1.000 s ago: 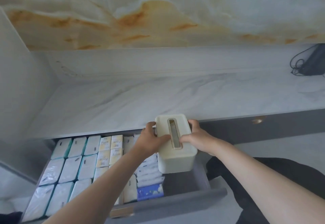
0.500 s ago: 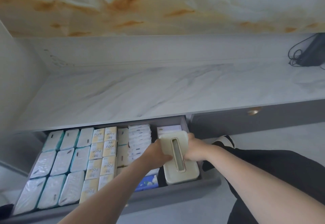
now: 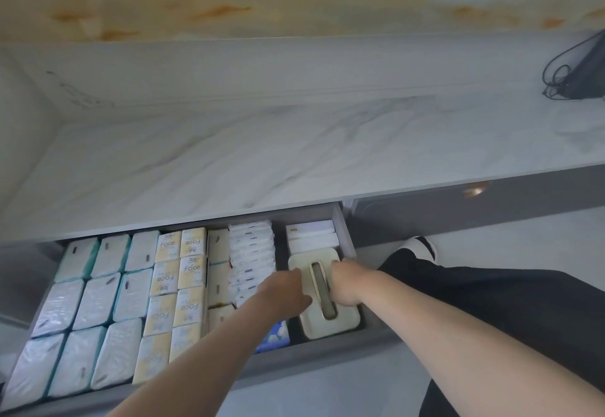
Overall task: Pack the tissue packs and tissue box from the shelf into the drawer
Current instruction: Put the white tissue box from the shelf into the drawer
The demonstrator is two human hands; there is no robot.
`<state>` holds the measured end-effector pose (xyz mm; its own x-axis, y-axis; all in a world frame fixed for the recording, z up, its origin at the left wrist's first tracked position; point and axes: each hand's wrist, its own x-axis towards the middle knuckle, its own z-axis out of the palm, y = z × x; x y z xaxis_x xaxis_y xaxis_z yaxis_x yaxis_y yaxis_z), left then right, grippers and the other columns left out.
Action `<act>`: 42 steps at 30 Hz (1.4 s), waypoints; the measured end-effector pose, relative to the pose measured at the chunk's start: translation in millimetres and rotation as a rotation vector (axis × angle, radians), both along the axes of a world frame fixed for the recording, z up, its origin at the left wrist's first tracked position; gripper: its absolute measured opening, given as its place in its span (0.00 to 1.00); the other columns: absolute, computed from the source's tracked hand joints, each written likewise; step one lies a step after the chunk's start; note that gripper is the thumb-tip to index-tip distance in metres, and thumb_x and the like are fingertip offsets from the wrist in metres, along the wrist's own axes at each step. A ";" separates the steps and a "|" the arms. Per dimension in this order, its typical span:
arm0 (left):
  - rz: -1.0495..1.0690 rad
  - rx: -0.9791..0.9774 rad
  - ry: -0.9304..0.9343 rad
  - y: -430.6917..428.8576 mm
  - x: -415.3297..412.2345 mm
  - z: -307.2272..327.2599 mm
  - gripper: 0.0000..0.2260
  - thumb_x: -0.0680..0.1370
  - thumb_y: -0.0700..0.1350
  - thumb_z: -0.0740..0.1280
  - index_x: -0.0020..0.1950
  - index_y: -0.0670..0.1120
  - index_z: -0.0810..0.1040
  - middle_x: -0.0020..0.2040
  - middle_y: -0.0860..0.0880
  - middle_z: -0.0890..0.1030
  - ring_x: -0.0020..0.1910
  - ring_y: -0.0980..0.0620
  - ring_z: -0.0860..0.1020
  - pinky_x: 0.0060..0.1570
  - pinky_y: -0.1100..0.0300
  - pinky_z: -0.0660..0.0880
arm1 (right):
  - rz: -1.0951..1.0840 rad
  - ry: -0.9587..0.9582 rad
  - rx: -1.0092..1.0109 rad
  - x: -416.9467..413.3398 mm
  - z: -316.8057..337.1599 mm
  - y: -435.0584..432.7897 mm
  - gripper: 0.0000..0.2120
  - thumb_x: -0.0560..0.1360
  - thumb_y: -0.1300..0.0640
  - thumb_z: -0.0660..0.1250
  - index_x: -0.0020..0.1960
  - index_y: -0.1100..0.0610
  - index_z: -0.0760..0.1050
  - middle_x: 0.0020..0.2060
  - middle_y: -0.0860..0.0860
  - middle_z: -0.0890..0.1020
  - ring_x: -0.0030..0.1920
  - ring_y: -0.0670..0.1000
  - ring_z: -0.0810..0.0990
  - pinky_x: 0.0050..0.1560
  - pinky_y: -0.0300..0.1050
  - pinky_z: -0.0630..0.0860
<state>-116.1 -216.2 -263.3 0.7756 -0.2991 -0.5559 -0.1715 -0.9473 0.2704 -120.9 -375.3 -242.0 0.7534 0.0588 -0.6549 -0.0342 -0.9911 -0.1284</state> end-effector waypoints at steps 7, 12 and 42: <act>-0.247 0.164 -0.423 1.6 10.9 3.0 0.23 0.76 0.53 0.67 0.69 0.47 0.68 0.64 0.45 0.70 0.62 0.45 0.69 0.60 0.52 0.70 | 0.316 -0.243 -0.154 4.6 -1.3 1.8 0.27 0.73 0.59 0.64 0.72 0.56 0.65 0.64 0.59 0.70 0.63 0.60 0.72 0.56 0.51 0.71; -0.399 0.227 -0.303 8.1 18.5 -14.3 0.46 0.72 0.64 0.69 0.80 0.46 0.49 0.79 0.42 0.52 0.78 0.41 0.52 0.77 0.44 0.47 | 0.502 -0.227 -0.250 6.9 -17.4 -2.2 0.49 0.67 0.40 0.72 0.79 0.52 0.52 0.77 0.62 0.52 0.78 0.62 0.50 0.74 0.62 0.53; -0.206 -0.226 -0.342 116.4 -31.4 21.3 0.25 0.74 0.65 0.63 0.68 0.56 0.70 0.62 0.56 0.71 0.64 0.55 0.65 0.68 0.54 0.66 | 0.371 -0.127 0.091 -23.8 30.0 56.0 0.27 0.78 0.42 0.61 0.75 0.50 0.63 0.66 0.54 0.75 0.65 0.59 0.74 0.62 0.54 0.72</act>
<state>-147.5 -99.7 -241.9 0.8151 -0.5502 -0.1812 -0.4653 -0.8082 0.3610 -144.7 -319.3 -212.0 0.7447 0.3956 -0.5375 0.3458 -0.9176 -0.1962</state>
